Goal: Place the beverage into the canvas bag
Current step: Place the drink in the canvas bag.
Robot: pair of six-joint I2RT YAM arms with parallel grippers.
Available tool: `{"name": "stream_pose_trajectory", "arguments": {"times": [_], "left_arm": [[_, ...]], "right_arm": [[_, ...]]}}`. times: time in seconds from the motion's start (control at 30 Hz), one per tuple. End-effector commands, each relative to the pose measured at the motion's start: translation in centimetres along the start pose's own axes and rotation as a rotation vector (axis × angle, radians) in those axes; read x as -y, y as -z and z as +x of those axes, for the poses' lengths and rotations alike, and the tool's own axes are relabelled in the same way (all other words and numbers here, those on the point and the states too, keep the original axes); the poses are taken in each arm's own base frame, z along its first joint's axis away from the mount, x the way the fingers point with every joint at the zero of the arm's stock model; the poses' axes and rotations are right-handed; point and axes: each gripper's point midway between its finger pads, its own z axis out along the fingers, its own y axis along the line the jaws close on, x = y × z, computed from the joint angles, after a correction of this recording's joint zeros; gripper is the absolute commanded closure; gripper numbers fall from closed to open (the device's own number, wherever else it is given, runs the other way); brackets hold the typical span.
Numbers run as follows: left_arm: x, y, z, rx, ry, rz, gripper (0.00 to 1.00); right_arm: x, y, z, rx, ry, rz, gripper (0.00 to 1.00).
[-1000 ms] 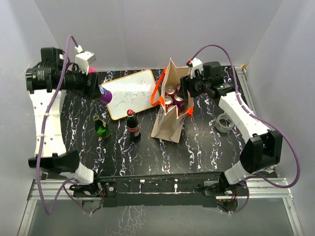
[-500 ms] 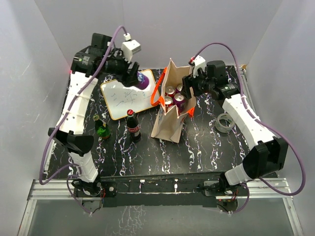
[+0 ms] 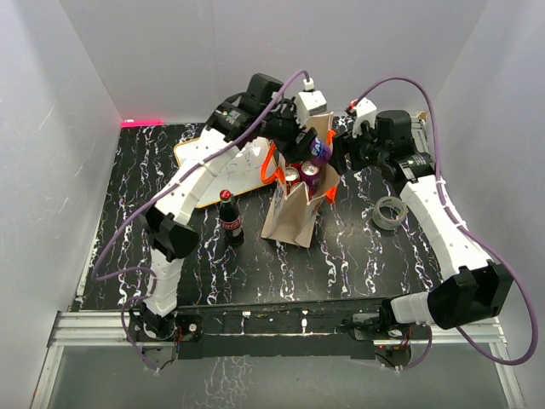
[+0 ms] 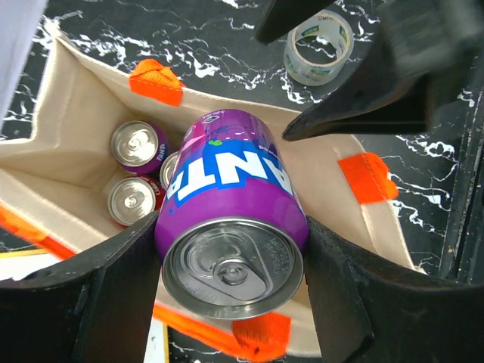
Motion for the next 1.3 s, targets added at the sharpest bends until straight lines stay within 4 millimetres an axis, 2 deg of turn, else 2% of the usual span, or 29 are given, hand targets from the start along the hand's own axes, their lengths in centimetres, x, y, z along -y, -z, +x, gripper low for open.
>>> {"name": "stream_pose_trajectory", "arguments": {"times": [0.0,0.17,0.27,0.57,0.87,1.13,1.27], "left_arm": [[-0.8,0.0,-3.3,0.105,-0.042,-0.036,1.0],[-0.9,-1.1,-1.7,0.063,0.016,-0.032,1.0],[-0.6,-1.2,0.2,-0.004,0.02,-0.019,1.0],[2.0,2.5,3.9,-0.183,-0.102,0.068,1.0],[6.6,5.9,6.7,-0.3,-0.085,0.219,1.0],[9.2,6.4,9.5,-0.419,-0.071,0.289,1.0],[9.5,5.8,11.0,-0.478,-0.071,0.299,1.0]], "right_arm": [[1.7,1.8,-1.3,0.085,-0.046,0.062,0.27],[2.5,2.6,-0.3,0.082,-0.085,0.082,0.27],[2.9,2.5,0.1,0.076,-0.098,0.09,0.27],[2.8,1.2,0.8,0.076,-0.12,0.06,0.27],[2.4,-0.1,3.1,0.022,-0.12,0.019,0.27],[1.0,-0.9,3.4,0.029,-0.102,-0.078,0.27],[0.2,-1.1,4.7,0.012,-0.063,-0.129,0.27]]}}
